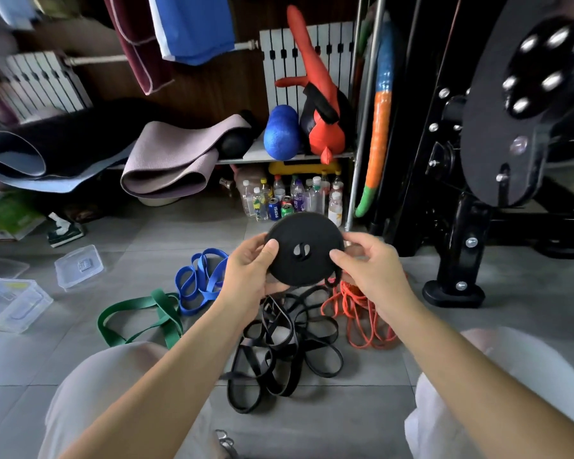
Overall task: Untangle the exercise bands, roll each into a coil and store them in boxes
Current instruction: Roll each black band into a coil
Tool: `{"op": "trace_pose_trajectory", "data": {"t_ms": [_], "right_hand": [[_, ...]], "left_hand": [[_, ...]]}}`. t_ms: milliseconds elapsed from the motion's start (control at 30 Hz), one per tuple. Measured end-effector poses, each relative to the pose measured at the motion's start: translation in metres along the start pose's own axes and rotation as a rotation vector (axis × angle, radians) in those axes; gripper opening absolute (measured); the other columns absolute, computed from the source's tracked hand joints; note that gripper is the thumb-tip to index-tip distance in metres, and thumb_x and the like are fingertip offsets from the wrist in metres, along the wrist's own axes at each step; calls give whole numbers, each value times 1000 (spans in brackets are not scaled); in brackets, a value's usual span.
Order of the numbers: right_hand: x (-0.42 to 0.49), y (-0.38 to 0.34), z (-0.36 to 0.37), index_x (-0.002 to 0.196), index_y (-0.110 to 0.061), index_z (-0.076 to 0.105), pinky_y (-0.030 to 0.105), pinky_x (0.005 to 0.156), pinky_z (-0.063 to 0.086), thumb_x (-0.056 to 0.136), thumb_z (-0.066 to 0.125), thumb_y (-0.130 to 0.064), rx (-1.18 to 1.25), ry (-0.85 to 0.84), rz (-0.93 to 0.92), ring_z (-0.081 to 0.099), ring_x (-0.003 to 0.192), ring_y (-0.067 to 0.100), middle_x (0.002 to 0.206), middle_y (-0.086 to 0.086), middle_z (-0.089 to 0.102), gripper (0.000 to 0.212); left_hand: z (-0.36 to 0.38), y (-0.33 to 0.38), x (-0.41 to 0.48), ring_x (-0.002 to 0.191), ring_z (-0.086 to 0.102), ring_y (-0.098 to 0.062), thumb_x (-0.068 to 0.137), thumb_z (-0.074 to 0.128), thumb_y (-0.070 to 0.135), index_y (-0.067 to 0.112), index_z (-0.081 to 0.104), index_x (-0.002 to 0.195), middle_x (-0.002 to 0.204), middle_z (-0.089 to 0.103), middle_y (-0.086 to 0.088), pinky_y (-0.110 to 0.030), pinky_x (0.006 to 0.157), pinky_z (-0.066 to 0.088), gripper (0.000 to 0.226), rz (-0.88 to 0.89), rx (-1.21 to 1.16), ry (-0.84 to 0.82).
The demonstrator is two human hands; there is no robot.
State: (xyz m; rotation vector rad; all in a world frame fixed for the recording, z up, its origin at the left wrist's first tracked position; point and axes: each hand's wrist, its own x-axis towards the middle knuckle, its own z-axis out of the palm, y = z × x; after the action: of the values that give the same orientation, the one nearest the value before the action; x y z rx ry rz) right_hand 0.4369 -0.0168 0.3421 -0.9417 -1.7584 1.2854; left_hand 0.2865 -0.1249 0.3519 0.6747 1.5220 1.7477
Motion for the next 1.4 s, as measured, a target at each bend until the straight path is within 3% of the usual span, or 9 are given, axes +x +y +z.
{"op": "trace_pose_trajectory", "data": {"t_ms": [300, 467, 700, 900, 967, 1067, 1167, 1300, 1400], "right_hand": [[20, -30, -12, 104, -18, 49, 36, 75, 48, 70, 72, -37, -393, 87, -9, 56, 93, 21, 99, 2, 59, 45], [66, -2, -20, 97, -20, 47, 24, 55, 36, 67, 74, -40, -453, 65, 66, 51, 79, 14, 82, -12, 51, 45], [99, 136, -17, 90, -20, 48, 28, 51, 34, 61, 75, -48, -490, 33, 404, 51, 68, 14, 78, -7, 54, 49], [69, 295, -12, 98, -12, 60, 42, 76, 54, 70, 77, -26, -344, -37, 847, 65, 88, 29, 95, 12, 66, 36], [56, 331, -10, 82, -12, 64, 39, 64, 57, 66, 77, -25, -301, -13, 987, 65, 68, 21, 78, 10, 67, 25], [44, 376, -8, 64, -6, 63, 24, 37, 44, 44, 66, -44, -427, -6, 1105, 63, 47, 19, 51, 5, 62, 42], [34, 419, -6, 69, -10, 59, 23, 43, 35, 44, 66, -51, -545, -90, 1143, 66, 63, 26, 60, 7, 62, 48], [32, 461, -4, 78, -12, 55, 29, 54, 45, 60, 76, -38, -619, -104, 1174, 66, 76, 31, 81, 14, 66, 38], [31, 480, 1, 101, -9, 52, 32, 65, 45, 63, 74, -35, -685, -137, 1186, 63, 91, 33, 100, 16, 65, 51]], "left_hand": [[39, 6, 4, 83, 71, -17, 96, 52, 18, 19, 60, 109, 99, 70, -1, -39, 61, 59, 15, 67, 12, 11], [57, -11, 45, 92, 69, -20, 96, 53, 19, 17, 57, 117, 108, 67, -4, -37, 62, 60, 21, -12, 14, 2], [76, -119, 109, 91, 65, -25, 96, 54, 18, 13, 56, 115, 107, 63, -8, -47, 74, 58, 20, -347, 91, -64], [82, -244, 124, 84, 61, -8, 96, 51, 10, 19, 49, 124, 104, 57, 1, -35, 66, 53, 29, -636, 140, -102], [79, -284, 124, 65, 58, 5, 97, 49, 8, 20, 54, 109, 91, 55, 2, -25, 59, 49, 18, -700, 192, -105], [74, -339, 119, 85, 57, -9, 95, 51, 15, 17, 61, 104, 97, 58, -3, -28, 68, 48, 14, -835, 344, -154], [76, -384, 114, 90, 53, -17, 96, 47, 14, 12, 58, 115, 99, 55, -3, -31, 71, 47, 22, -927, 382, -217], [88, -430, 114, 80, 44, -16, 92, 41, 6, 15, 51, 91, 85, 47, -8, -27, 65, 35, 14, -982, 499, -292], [91, -451, 114, 80, 40, -18, 92, 41, 8, 17, 46, 85, 76, 44, -7, -30, 66, 33, 13, -1046, 492, -272]]}}
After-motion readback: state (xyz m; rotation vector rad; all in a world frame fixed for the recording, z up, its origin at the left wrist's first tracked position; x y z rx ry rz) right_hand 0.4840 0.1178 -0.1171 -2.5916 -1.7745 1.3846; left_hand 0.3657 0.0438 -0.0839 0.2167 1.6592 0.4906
